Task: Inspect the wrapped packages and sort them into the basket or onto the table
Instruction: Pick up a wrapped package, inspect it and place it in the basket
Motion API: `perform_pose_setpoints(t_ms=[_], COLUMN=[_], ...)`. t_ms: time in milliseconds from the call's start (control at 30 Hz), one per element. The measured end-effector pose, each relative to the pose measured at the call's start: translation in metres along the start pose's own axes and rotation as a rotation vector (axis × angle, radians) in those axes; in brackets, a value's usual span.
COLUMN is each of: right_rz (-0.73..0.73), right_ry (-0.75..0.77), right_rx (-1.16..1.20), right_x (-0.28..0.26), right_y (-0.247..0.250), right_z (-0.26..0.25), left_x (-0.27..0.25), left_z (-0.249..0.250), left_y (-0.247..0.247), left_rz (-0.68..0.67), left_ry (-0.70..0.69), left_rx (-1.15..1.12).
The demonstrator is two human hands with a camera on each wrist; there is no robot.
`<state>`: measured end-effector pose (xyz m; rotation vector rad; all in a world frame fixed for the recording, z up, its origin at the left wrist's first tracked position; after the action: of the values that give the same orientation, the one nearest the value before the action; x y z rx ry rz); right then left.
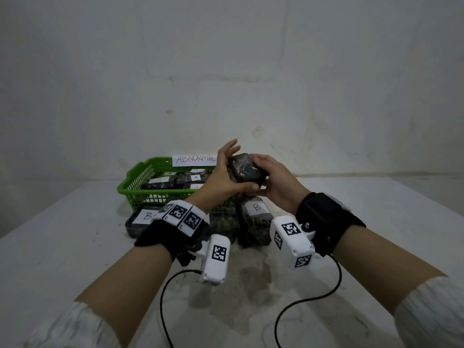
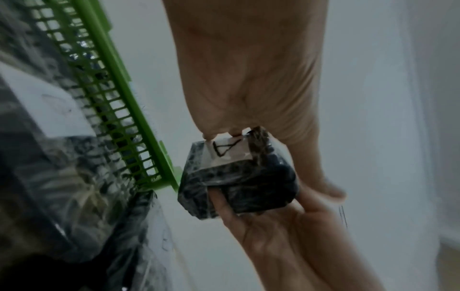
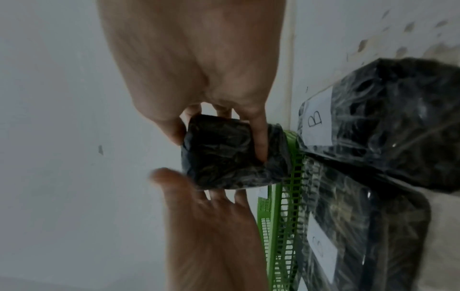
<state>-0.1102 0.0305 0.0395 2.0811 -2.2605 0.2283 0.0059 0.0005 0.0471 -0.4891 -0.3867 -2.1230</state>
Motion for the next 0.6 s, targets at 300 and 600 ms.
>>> perform_pose_setpoints(t_ms=[300,600], right_rz=[0.1,0.013], right_ry=[0.172,0.178], right_rx=[-0.044,0.065], right_x=[-0.003,-0.003], right_y=[-0.004,-0.012], right_z=[-0.004,-0.006], left_x=[0.004,-0.006], left_z=[-0.006,-0.001], left_y=[0.005,0.011], left_rz=[0.109,0.129], left_ry=[0.112,0.152], left_rx=[-0.163,-0.188])
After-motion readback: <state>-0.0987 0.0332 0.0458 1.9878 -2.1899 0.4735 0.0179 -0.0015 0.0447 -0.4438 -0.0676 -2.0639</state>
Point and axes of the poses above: each hand's wrist, its own x-axis towards the middle knuckle, its own y-axis out of the back of the hand, z = x × y, the point moved 6 cm from there along x, towards the middle knuckle, and after that the axes turned 7 degrees about -x, right-handed, at the moved point
